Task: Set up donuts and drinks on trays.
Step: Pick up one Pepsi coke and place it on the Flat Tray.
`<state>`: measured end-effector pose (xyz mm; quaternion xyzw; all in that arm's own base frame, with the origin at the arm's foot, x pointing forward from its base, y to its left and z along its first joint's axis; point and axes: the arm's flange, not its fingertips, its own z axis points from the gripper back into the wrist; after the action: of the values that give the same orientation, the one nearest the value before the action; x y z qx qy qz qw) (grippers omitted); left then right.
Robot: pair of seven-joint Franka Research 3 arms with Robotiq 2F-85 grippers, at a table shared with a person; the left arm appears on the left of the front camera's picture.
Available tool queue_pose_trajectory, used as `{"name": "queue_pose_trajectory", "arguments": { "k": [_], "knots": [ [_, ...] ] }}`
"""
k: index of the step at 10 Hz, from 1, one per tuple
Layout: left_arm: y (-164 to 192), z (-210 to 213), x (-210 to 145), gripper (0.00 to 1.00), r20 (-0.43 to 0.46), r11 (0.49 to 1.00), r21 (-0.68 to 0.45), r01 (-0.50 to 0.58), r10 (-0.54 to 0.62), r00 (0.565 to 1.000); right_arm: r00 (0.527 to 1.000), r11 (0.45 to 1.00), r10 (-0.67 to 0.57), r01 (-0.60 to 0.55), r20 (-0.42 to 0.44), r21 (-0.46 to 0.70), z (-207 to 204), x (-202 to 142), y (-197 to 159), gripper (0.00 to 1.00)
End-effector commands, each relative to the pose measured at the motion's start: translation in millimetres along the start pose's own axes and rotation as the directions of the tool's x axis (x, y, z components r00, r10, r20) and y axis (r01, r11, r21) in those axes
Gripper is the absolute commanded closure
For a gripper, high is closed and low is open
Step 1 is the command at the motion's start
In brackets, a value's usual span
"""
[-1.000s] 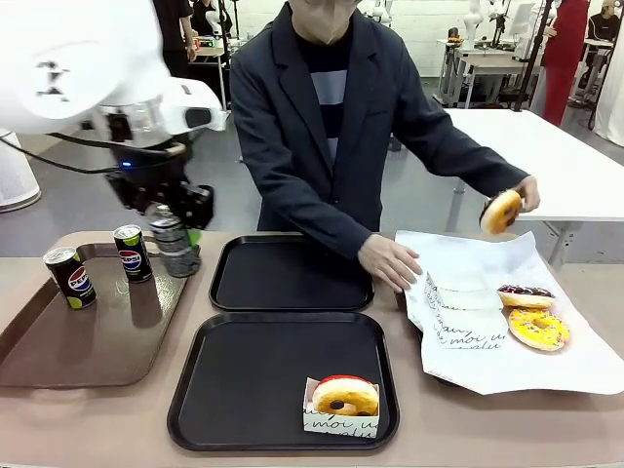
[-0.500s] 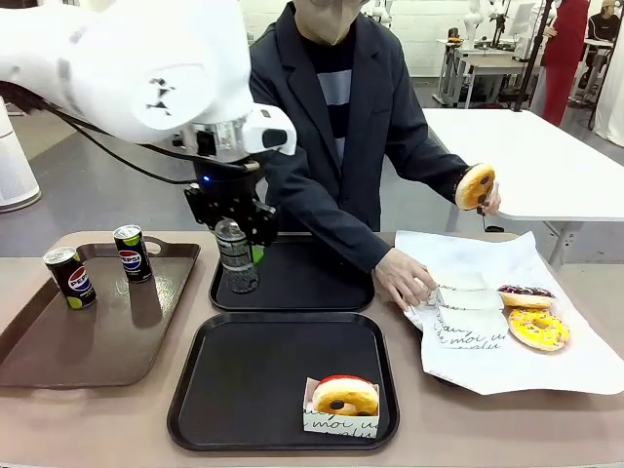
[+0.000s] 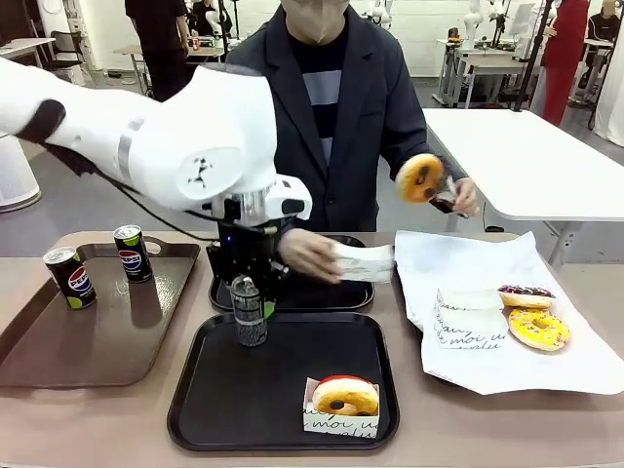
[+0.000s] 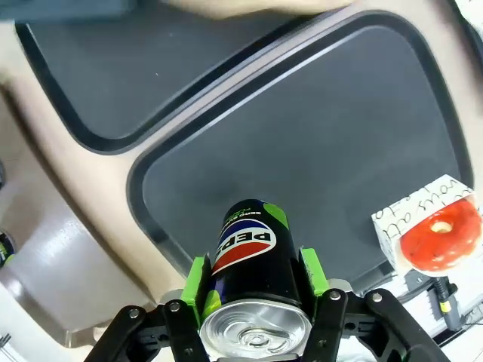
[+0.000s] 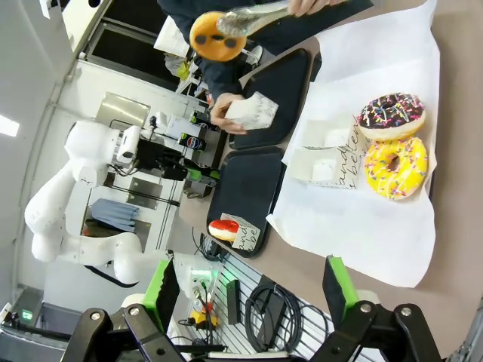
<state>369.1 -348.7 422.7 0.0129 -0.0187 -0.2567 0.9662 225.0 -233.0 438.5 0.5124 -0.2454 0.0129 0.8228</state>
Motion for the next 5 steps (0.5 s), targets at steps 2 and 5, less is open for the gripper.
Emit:
{"name": "queue_pose_trajectory", "arguments": {
  "k": [2, 5],
  "knots": [
    [0, -25, -16, 0.41, 0.056, 0.998, -0.017, 0.058, -0.057, 0.997, 1.000, 1.000, 0.017, -0.018, 0.026, 0.025, -1, 2, -1, 0.00],
    [-1, -41, -19, 0.41, 0.019, 0.998, -0.009, 0.066, -0.065, 0.998, 1.000, 1.000, 0.017, -0.018, 0.026, 0.025, -1, 2, -1, 0.00]
  ]
}}
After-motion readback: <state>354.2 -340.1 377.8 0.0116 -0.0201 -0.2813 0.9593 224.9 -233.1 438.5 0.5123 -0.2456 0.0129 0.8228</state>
